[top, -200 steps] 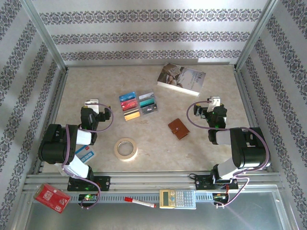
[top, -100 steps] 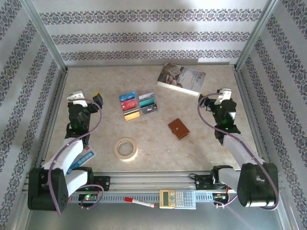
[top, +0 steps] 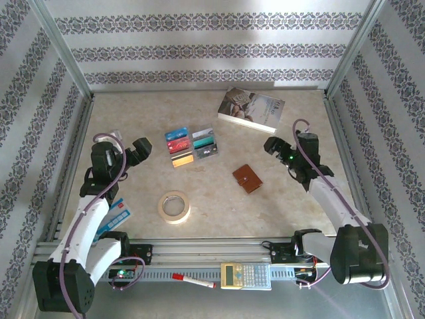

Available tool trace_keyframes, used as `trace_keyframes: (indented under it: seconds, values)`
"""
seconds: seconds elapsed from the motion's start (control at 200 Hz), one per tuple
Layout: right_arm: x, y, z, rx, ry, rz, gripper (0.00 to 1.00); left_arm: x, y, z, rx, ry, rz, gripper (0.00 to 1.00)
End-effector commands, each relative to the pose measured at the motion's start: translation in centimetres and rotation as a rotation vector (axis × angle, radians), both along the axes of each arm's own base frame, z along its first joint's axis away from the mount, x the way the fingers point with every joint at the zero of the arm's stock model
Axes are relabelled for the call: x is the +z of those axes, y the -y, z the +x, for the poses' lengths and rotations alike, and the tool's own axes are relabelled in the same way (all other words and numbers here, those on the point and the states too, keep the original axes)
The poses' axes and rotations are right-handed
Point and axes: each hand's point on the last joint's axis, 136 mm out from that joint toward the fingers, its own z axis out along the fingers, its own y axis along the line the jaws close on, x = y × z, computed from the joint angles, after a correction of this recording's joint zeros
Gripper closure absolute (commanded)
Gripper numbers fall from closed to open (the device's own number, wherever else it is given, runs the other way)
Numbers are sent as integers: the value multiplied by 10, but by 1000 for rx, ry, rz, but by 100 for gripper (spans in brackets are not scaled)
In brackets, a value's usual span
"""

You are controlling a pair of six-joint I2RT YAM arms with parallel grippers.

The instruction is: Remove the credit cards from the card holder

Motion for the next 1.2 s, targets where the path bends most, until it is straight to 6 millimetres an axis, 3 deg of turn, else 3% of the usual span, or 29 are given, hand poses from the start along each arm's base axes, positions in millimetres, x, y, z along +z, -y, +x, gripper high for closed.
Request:
trace_keyframes:
  seconds: [0.0, 0.135, 0.285, 0.395, 0.619, 0.849, 0.974, 1.079, 1.199]
  values:
    - [-12, -15, -6, -2, -76, -6, 2, -1, 14, -14, -49, -127, -68, 1]
    - [-26, -37, -6, 58, -105, -67, 2, 3, 31, -11, -133, -154, -96, 0]
    - [-40, -75, 0, 185, -160, -106, 2, 0, 43, -3, -174, -139, -98, 0]
    - [-45, -102, 5, 256, -183, -129, 7, -5, 47, 5, -182, -151, -92, 0]
    - [-70, -122, 3, 297, -262, -236, 14, -11, 57, 22, -195, -170, -80, 0]
    - [-91, -123, -9, 303, -322, -327, 15, -15, 59, 24, -188, -173, -66, 0]
    - [-105, -137, -19, 382, -363, -331, 15, -17, 60, 25, -190, -173, -73, 0]
    - [-115, -148, -34, 443, -404, -342, 16, -21, 62, 25, -189, -188, -73, 0]
    - [-120, -166, -65, 544, -424, -333, 17, -23, 69, 23, -198, -218, -83, 0]
